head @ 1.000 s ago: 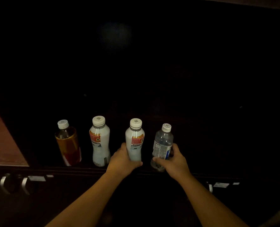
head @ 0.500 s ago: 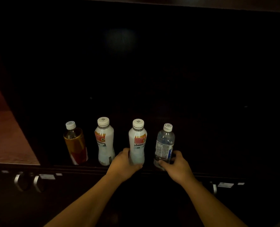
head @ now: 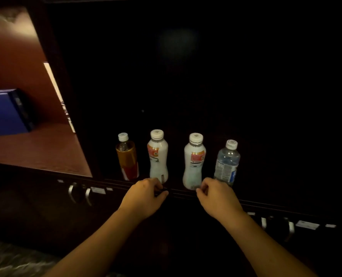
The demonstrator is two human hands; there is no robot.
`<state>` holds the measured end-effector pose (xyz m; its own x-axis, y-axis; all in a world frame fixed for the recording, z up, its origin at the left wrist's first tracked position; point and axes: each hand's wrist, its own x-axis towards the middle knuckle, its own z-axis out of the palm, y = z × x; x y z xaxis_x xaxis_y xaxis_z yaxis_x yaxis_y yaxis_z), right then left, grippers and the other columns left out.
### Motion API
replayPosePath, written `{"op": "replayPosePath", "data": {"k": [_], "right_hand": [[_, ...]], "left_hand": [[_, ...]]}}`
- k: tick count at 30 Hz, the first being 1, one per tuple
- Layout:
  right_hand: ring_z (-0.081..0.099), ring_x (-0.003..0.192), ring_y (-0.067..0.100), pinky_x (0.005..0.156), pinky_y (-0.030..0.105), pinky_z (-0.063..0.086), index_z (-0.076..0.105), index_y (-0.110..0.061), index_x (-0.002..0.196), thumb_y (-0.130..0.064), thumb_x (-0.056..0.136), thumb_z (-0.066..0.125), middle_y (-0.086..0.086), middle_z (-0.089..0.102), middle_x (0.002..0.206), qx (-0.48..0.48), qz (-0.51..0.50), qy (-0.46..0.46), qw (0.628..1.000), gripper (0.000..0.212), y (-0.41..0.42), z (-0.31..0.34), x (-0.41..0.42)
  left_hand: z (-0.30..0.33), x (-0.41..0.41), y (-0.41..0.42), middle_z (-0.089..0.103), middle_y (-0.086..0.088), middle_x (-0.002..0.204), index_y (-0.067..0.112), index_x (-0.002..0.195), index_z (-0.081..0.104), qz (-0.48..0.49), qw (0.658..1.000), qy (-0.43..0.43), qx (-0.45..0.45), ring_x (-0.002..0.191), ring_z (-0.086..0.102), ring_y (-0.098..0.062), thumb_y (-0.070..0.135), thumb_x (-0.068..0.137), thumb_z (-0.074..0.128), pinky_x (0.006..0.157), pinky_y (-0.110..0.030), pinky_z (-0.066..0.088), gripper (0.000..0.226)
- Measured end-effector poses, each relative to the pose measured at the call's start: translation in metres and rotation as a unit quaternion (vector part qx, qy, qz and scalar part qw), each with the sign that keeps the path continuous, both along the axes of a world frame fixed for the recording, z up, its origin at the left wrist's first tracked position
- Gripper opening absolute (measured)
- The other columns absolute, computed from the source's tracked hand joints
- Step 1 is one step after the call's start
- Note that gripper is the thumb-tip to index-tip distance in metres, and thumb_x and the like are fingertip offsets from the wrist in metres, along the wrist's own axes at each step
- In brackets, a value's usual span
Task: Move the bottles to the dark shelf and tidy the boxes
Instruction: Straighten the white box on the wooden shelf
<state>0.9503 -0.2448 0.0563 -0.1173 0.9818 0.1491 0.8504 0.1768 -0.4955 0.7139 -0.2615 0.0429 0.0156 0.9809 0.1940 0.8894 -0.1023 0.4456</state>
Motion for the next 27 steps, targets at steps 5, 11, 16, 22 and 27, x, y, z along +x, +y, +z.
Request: {"op": "replayPosePath", "data": {"k": [5,11,16,22,27], "right_hand": [[0.055,0.067,0.01,0.054,0.025,0.039,0.058,-0.026,0.082,-0.04,0.093,0.06,-0.008,0.058,0.074,0.052,0.077,-0.022,0.995,0.018,-0.013,0.016,-0.083],[0.052,0.065,0.005,0.052,0.02,0.034,0.053,-0.029,0.079,-0.041,0.094,0.059,-0.009,0.055,0.074,0.08,0.143,-0.039,0.986,0.02,-0.03,0.025,-0.215],[0.055,0.065,0.005,0.053,0.019,0.04,0.055,-0.03,0.08,-0.042,0.095,0.057,-0.009,0.056,0.076,0.091,0.168,-0.041,0.981,0.019,-0.04,0.03,-0.331],[0.053,0.069,0.006,0.055,0.019,0.038,0.054,-0.028,0.082,-0.042,0.095,0.056,-0.01,0.054,0.078,0.1,0.162,-0.041,0.981,0.018,-0.03,0.036,-0.422],[0.056,0.073,0.009,0.064,0.031,0.055,0.059,-0.027,0.088,-0.042,0.093,0.057,-0.01,0.056,0.082,0.08,0.13,-0.033,0.988,0.016,-0.001,0.034,-0.465]], "left_hand": [[0.009,-0.075,-0.025,0.058,0.018,0.095,0.039,0.097,0.06,0.004,1.0,0.013,0.024,0.083,0.057,-0.001,0.058,0.088,0.057,0.071,-0.022,0.05,0.021],[0.016,-0.205,-0.062,0.056,0.018,0.092,0.037,0.091,0.061,0.046,0.998,0.021,0.033,0.078,0.056,-0.001,0.056,0.09,0.056,0.066,-0.02,0.047,0.019],[0.029,-0.322,-0.079,0.057,0.016,0.088,0.035,0.09,0.062,0.109,0.992,0.041,0.046,0.08,0.057,-0.004,0.055,0.087,0.058,0.073,-0.027,0.053,0.02],[0.047,-0.423,-0.073,0.06,0.014,0.091,0.032,0.094,0.064,0.132,0.989,0.053,0.028,0.08,0.058,-0.004,0.054,0.086,0.063,0.075,-0.029,0.056,0.024],[0.053,-0.465,-0.042,0.062,0.012,0.091,0.03,0.094,0.065,0.129,0.99,0.053,0.024,0.082,0.06,-0.006,0.055,0.086,0.063,0.075,-0.031,0.055,0.025]]}}
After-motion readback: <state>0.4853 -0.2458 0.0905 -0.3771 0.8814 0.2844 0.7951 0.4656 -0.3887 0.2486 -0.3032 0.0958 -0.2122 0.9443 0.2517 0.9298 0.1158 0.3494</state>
